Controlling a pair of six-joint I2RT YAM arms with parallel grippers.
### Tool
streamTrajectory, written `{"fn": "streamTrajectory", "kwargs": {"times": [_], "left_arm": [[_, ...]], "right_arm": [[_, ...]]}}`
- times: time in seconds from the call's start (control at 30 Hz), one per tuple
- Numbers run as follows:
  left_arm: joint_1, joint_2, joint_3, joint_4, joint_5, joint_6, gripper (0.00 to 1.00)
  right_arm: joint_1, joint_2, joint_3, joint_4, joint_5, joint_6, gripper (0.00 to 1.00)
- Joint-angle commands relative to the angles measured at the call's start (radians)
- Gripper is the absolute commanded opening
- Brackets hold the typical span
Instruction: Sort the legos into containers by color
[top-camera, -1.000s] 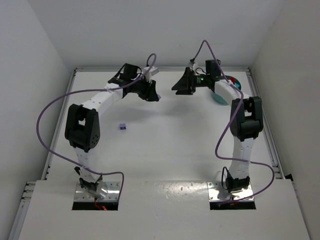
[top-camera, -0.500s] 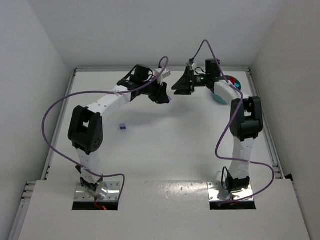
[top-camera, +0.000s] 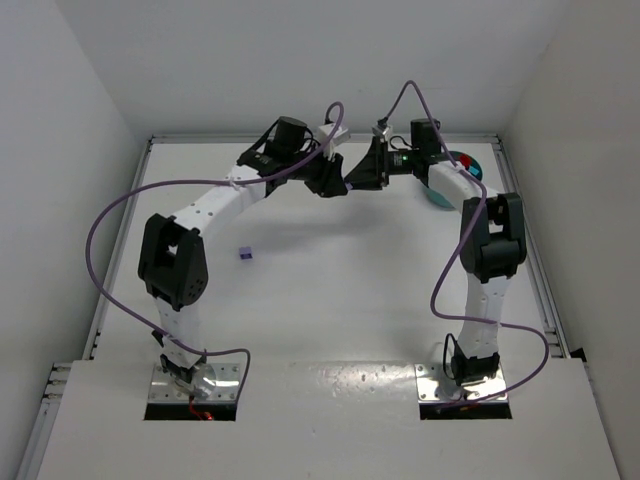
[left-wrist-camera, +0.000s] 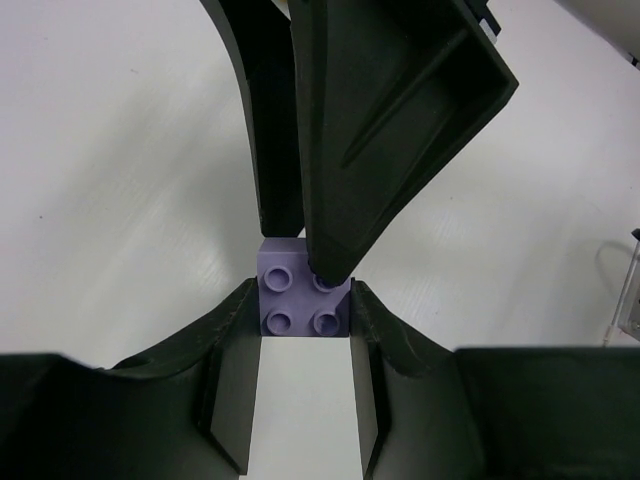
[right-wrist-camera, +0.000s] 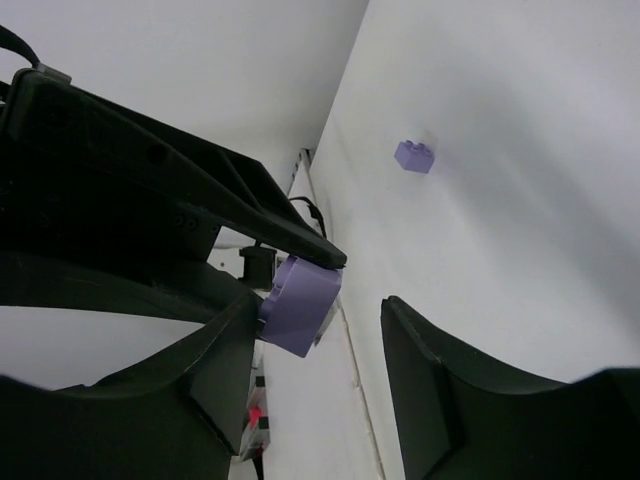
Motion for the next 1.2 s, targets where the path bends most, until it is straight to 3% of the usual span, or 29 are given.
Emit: {"fn": "streamTrajectory", "kwargs": {"times": [0.0,0.37,0.47,0.53,0.6,0.63,0.67,0.73,0.8,0.83,0.93,1.0,1.03,1.1,1.17], "left_arm": [[-0.007,-0.020,0.069,0.041,-0.002,0.000,0.24],[-0.025,-0.001,0.078,0.041,-0.039,0.020,0.25],[-0.025,0.008,0.079,0.041,-0.050,0.029,0.25],[-0.025,0.008,0.079,0.041,-0.060,0.029,0.27],[-0.025,0.008,0.079,0.041,-0.060,0.029,0.35],[-0.025,0.008,0.079,0.041,-0.060,0.029,0.38],[-0.025,0.008,0.079,0.041,-0.060,0.029,0.49],[-0.035,0.008,0.079,0.041,-0.070,0.029,0.61],[-0.035,-0.003,0.069,0.021,-0.070,0.040,0.93],[-0.035,-0.012,0.056,0.021,-0.088,0.040,1.00],[-0.035,-0.063,-0.002,0.021,-0.170,0.026,1.00],[-0.026,-0.102,-0.035,0.021,-0.217,0.017,1.00],[-0.025,-0.113,-0.059,0.021,-0.238,0.004,1.00],[-0.016,-0.122,-0.070,0.021,-0.278,-0.029,1.00],[-0.001,-0.145,-0.099,0.021,-0.287,-0.049,1.00]], "right_arm": [[0.007,-0.033,0.004,0.022,-0.044,-0.012,0.52],[0.016,-0.033,0.004,0.073,-0.113,0.012,0.36],[0.025,-0.033,0.004,0.146,-0.155,0.067,0.34],[0.025,-0.033,-0.006,0.198,-0.177,0.132,0.27],[0.025,-0.033,-0.015,0.239,-0.186,0.159,0.20],[0.025,-0.033,-0.015,0.248,-0.186,0.159,0.09],[0.025,-0.033,-0.024,0.248,-0.186,0.159,0.05],[0.025,-0.033,-0.024,0.248,-0.186,0.159,0.01],[0.011,-0.047,-0.036,0.271,-0.177,0.159,0.00],[-0.005,-0.056,-0.061,0.271,-0.168,0.150,0.00],[-0.068,-0.101,-0.110,0.262,-0.116,0.111,0.00],[-0.128,-0.150,-0.109,0.085,-0.031,0.013,0.00],[-0.148,-0.168,-0.093,-0.033,0.028,-0.173,0.00],[-0.182,-0.217,-0.034,-0.351,0.237,-0.366,0.00],[-0.220,-0.248,-0.024,-0.457,0.341,-0.532,0.00]]}}
